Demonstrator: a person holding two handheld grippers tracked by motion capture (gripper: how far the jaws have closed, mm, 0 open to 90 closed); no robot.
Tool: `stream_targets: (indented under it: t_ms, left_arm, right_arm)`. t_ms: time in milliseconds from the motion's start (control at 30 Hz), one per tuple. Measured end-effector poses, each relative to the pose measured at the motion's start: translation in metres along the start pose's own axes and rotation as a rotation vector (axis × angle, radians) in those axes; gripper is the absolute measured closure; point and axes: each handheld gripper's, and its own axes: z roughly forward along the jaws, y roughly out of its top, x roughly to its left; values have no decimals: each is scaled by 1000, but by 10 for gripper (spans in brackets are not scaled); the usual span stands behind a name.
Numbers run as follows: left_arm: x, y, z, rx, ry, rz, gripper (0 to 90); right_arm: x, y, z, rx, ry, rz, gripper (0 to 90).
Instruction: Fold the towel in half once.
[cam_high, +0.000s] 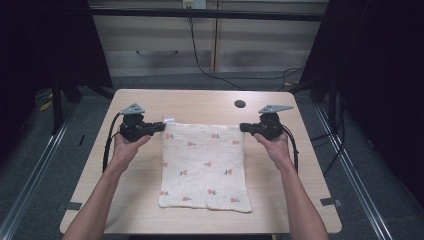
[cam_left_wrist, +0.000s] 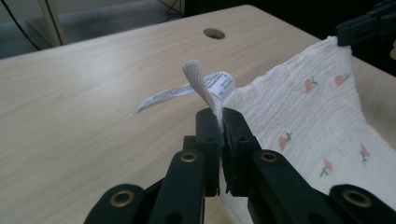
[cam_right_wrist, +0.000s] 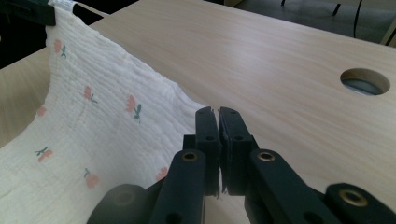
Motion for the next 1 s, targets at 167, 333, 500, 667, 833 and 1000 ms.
stream_targets:
  t_ms: [167,333,500,667,833,1000]
  left_arm:
    - [-7,6,-8,-24,1,32,862]
    - [-14,-10,-9,-9,-14,48,862]
    - [-15,-20,-11,-14,-24,32,862]
    - [-23,-22,-20,-45,-12,51,862]
    - [-29,-27,-28,-55,-14,58,862]
    - [-34,-34,-33,-60,-16,50,862]
  right_arm:
    - [1,10,-9,-54,6,-1,878]
    - [3,-2,-14,-46,12,-1,878]
    - [8,-11,-20,-49,27,-11,878]
    - [20,-15,-27,-42,37,-56,878]
    - [31,-19,-33,-46,57,-75,878]
    - [38,-21,-39,-49,63,-90,878]
